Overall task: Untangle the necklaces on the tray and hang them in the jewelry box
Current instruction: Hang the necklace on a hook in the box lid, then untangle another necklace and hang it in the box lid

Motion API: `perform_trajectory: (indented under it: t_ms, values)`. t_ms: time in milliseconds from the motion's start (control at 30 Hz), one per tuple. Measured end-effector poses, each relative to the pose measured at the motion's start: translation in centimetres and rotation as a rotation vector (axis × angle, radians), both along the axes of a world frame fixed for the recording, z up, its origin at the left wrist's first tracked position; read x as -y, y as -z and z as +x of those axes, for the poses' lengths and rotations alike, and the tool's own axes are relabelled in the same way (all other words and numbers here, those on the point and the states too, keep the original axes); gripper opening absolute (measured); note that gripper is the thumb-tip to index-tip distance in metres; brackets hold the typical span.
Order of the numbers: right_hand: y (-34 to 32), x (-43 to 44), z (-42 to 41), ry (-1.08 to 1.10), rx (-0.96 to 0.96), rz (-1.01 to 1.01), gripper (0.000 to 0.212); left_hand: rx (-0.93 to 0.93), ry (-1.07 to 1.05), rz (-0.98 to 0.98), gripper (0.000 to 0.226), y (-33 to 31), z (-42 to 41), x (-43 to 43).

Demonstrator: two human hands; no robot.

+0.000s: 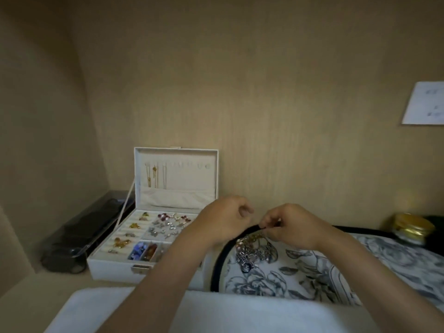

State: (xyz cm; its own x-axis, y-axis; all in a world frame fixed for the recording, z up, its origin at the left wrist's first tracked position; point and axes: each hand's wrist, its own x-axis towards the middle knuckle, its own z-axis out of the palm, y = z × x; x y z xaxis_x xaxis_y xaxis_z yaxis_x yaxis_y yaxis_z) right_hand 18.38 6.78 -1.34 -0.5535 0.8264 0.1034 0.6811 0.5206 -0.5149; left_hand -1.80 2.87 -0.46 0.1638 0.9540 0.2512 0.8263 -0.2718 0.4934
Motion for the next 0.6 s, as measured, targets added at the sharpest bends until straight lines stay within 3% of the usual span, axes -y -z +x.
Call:
perform_trajectory:
  t_ms: [133, 300, 467, 600]
  values:
    - [2.3, 0.2, 2.4, 0.023, 0.038, -0.022, 0.011, -0.078, 0.119, -0.118, 0.017, 2.0, 3.4, -0.4]
    - [4.4, 0.4, 2.2, -0.017, 0.058, -0.046, 0.025, -0.277, 0.072, -0.148, 0.017, 4.1, 3.3, -1.0]
    - [5.0, -0.4, 2.0, -0.036, 0.119, 0.028, 0.017, -0.248, 0.084, -0.151, 0.025, 5.3, 2.4, -1.2]
    - [4.8, -1.1, 3.5, 0.080, 0.209, 0.107, 0.010, -0.235, 0.104, -0.149, 0.026, 4.7, 1.8, -1.6]
